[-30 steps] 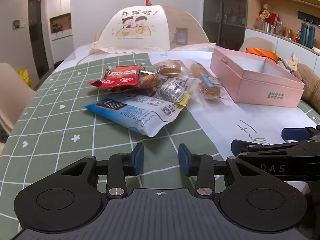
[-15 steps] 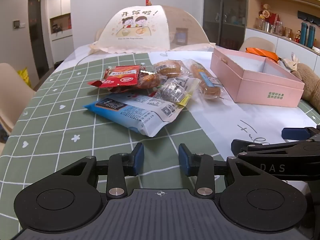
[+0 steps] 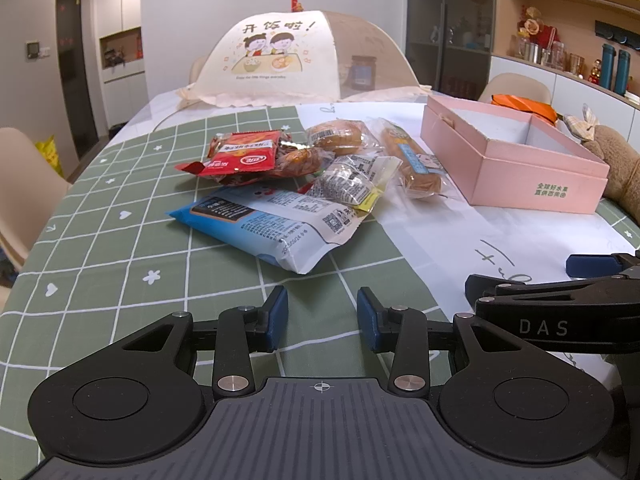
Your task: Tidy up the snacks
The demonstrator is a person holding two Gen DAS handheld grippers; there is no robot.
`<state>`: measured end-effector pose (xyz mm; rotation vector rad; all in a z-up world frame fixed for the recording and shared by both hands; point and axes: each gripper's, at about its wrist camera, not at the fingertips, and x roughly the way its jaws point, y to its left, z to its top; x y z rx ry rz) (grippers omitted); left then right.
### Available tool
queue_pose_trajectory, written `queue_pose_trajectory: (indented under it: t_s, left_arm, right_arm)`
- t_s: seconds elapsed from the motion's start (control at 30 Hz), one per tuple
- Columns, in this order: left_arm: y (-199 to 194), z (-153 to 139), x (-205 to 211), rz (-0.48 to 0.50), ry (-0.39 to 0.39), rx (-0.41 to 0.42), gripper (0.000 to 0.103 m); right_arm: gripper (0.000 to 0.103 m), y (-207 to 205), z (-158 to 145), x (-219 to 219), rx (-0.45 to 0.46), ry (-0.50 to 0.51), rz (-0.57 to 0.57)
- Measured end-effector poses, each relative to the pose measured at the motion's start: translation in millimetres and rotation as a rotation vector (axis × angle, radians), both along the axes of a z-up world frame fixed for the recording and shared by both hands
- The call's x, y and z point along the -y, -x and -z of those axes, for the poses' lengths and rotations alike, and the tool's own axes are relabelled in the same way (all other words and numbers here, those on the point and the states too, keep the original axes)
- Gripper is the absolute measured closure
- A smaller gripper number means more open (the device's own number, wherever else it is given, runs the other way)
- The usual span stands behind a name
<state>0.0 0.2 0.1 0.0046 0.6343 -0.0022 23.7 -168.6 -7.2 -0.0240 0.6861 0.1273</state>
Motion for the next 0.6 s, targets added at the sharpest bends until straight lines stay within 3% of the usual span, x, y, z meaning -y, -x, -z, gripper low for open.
queue_pose_trajectory:
  t_s: [0.6]
  left_arm:
    - [-0.1, -0.1, 0.1, 0.000, -0.002, 0.000, 0.061]
  right_arm:
    - [0.000, -1.5, 2.4, 1.3, 0.004, -0.019, 0.024]
